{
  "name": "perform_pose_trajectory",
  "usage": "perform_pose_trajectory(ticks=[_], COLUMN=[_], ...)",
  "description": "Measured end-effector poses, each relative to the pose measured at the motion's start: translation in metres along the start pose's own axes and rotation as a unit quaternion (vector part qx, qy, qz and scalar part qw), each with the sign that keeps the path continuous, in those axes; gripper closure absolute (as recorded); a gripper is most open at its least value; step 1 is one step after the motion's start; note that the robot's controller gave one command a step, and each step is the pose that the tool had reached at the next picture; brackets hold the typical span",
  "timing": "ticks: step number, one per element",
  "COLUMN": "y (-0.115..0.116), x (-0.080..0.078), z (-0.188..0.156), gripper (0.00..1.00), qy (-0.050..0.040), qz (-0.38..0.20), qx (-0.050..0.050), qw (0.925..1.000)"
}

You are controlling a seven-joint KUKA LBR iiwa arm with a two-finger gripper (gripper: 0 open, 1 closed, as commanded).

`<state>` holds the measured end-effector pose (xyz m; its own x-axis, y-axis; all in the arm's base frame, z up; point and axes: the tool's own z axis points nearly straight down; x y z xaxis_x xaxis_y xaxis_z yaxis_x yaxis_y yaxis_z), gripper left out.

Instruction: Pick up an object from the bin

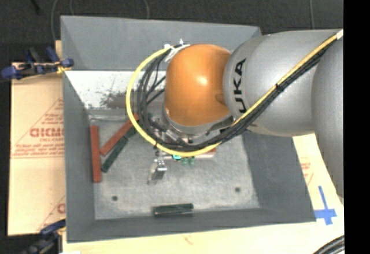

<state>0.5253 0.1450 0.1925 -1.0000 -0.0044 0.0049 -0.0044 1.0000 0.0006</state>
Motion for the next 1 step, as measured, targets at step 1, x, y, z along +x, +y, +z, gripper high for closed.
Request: perform_pose_trajectory(ticks=[1], y=[-0.0006], x=[-0.0019], z=[-0.0037], gripper=[0.0], qy=[-0.0036], qz=[0.002], qx=[-0.001], qw=[1.0])
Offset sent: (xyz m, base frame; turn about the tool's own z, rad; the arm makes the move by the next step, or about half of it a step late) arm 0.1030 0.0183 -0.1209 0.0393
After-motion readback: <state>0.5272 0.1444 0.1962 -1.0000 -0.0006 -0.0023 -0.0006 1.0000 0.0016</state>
